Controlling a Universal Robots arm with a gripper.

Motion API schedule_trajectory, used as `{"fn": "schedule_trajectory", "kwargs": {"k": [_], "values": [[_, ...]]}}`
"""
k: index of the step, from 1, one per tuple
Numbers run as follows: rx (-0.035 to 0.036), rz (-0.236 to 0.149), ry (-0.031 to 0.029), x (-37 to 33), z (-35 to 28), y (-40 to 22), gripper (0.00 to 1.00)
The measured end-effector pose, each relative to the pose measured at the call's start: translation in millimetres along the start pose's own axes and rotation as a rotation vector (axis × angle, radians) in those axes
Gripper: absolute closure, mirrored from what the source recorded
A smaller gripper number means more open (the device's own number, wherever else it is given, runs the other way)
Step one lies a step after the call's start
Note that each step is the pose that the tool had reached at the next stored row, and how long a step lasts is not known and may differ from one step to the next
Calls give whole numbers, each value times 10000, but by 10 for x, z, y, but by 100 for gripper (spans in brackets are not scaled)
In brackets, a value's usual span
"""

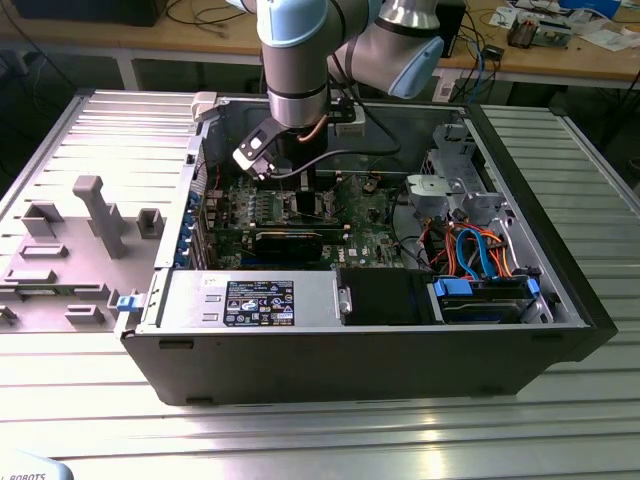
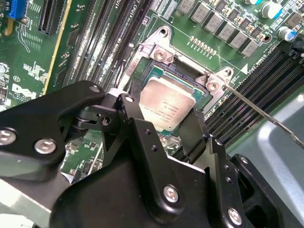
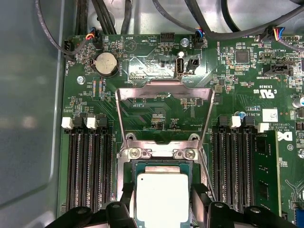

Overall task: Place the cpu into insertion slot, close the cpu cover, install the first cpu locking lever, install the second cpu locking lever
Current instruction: 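Place the cpu into insertion slot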

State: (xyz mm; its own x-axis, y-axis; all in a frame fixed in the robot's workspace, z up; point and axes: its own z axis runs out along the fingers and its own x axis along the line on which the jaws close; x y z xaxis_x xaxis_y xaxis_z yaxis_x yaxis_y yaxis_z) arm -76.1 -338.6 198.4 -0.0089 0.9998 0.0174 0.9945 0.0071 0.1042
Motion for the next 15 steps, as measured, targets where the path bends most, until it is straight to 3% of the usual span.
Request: {"fn": "schedule_trajectory", "kwargs": {"k": [5, 6, 15], "values": [[0, 0, 0, 0, -1, 0, 40], [1, -1, -1, 0, -1, 0, 34], [0, 1, 14, 31, 5, 0, 34]]}}
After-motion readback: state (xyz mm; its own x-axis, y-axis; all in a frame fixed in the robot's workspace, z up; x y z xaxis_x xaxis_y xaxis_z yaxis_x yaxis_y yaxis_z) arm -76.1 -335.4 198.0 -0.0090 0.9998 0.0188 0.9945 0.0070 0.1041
